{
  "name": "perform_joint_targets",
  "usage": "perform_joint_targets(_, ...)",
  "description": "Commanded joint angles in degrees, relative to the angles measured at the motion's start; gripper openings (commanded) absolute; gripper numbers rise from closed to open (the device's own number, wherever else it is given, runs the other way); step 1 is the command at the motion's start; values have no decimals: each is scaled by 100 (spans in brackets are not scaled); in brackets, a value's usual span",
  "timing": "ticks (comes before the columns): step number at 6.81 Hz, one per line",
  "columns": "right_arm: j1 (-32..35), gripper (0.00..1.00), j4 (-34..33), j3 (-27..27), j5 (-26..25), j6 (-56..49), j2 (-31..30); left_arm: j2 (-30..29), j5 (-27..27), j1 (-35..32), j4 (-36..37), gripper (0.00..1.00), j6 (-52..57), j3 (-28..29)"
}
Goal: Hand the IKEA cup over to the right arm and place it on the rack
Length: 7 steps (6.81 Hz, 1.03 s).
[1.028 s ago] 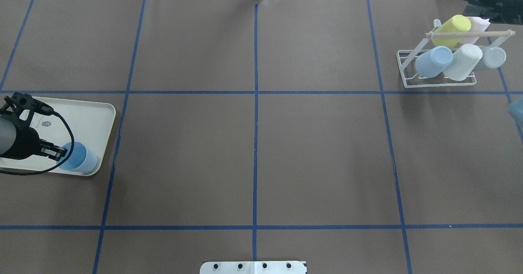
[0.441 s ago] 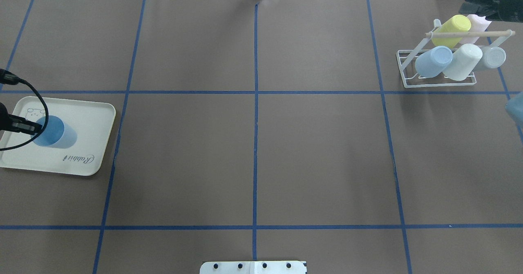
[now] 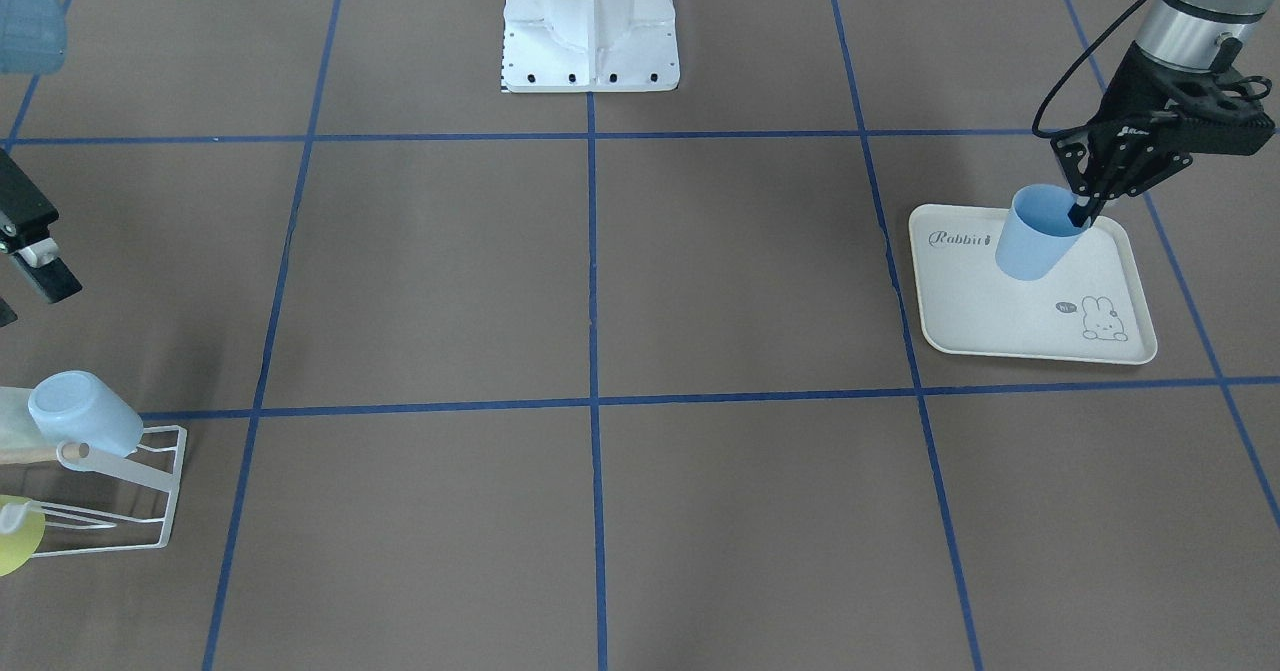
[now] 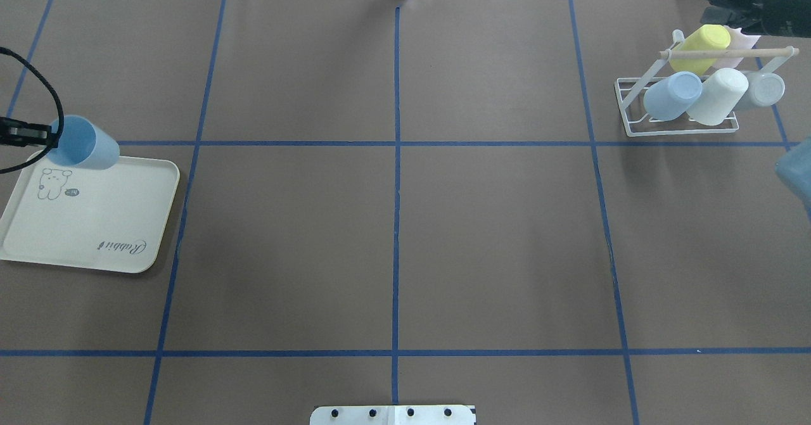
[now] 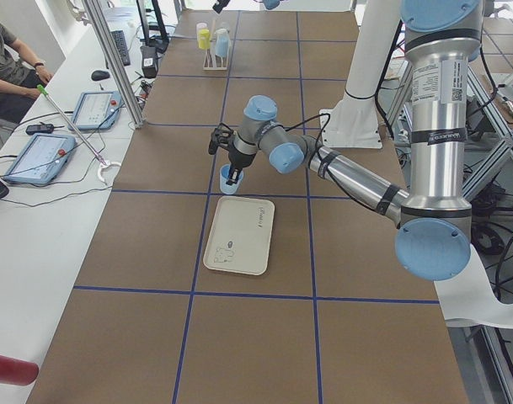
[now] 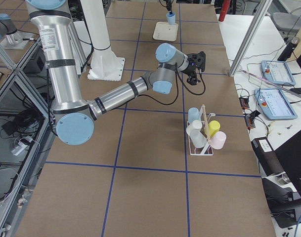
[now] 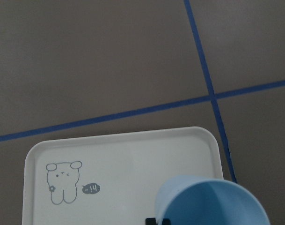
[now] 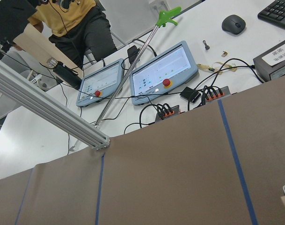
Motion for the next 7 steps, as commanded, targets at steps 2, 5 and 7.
perform_joint_targets(2, -218, 100, 2, -33, -33, 1060, 478, -1177, 402, 35, -41, 0, -2757, 172)
perform_joint_targets(5, -341, 100, 2, -33, -77, 1660, 795, -1542, 439, 210, -2234, 0, -5409, 863)
perform_joint_targets(7, -490, 100, 10, -25, -129, 2046, 1085, -1620, 682, 482, -4207, 0, -7319, 1419)
